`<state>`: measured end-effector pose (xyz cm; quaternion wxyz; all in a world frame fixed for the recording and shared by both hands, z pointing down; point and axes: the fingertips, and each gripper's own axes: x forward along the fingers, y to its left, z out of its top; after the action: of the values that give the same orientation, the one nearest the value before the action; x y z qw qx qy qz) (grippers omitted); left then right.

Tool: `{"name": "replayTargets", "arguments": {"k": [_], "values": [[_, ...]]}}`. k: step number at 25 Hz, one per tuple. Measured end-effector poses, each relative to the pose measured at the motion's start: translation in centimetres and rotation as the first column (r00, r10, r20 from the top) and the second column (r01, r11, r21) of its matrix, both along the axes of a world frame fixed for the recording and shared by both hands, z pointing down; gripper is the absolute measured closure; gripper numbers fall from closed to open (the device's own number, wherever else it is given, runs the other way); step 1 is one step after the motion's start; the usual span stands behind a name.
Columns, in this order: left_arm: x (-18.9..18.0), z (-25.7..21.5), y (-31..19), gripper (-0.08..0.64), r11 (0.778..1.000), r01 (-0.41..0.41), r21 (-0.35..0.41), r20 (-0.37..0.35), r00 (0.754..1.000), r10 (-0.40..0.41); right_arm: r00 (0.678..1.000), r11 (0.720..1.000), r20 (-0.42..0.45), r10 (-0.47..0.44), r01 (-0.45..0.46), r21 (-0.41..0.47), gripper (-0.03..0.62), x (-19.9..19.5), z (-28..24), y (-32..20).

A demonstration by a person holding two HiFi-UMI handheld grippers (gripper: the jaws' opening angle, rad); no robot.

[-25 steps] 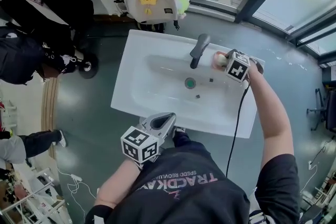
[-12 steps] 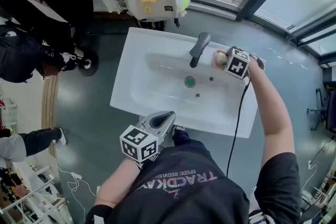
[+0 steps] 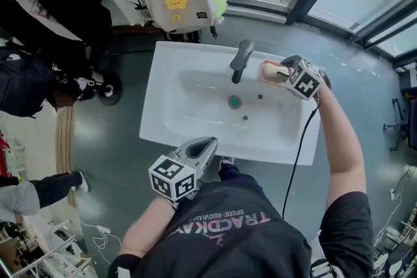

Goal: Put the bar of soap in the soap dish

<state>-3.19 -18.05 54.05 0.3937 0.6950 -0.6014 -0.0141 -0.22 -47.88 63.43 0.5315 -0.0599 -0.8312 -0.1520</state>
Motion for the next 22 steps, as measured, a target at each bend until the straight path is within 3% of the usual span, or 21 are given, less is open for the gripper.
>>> {"name": "replayTargets", "arguments": {"k": [1,2,4,8,11,13,16,22], "values": [[-0.1,-0.2,0.1,0.549,1.0,-0.006,0.005,0.002,1.0,0.006,0.995,0.998,0.075,0.063,-0.062,-0.016,0.527,0.0,-1.2,0.0],[-0.2,-0.4,0.1,0.549,1.0,-0.014,0.01,0.005,1.0,0.014,0.979,0.99,0.154,0.135,-0.129,-0.048,0.553,-0.1,-2.5,0.0],[-0.4,-0.9,0.2,0.549,0.999,-0.035,0.024,0.01,0.999,0.035,0.915,0.96,0.295,0.276,-0.245,-0.14,0.58,-0.1,-5.1,0.3],[-0.5,-1.8,0.6,0.549,0.994,-0.098,0.051,0.023,0.995,0.097,0.732,0.856,0.451,0.511,-0.385,-0.345,0.58,0.7,-9.6,2.3],[-0.8,-2.7,0.9,0.549,0.984,-0.16,0.073,0.032,0.987,0.158,0.579,0.753,0.489,0.653,-0.427,-0.5,0.58,1.6,-12.3,4.6],[-1.1,-3.5,1.3,0.549,0.975,-0.206,0.086,0.039,0.978,0.203,0.51,0.708,0.496,0.703,-0.437,-0.554,0.58,2.1,-13.9,6.5],[-1.9,-4.5,2.1,0.549,0.958,-0.264,0.109,0.044,0.965,0.26,0.447,0.672,0.502,0.74,-0.452,-0.587,0.58,2.6,-15.6,10.1],[-3.0,-5.0,4.2,0.549,0.922,-0.352,0.164,0.028,0.936,0.352,0.364,0.636,0.522,0.771,-0.485,-0.601,0.58,2.2,-17.1,18.2]]}}
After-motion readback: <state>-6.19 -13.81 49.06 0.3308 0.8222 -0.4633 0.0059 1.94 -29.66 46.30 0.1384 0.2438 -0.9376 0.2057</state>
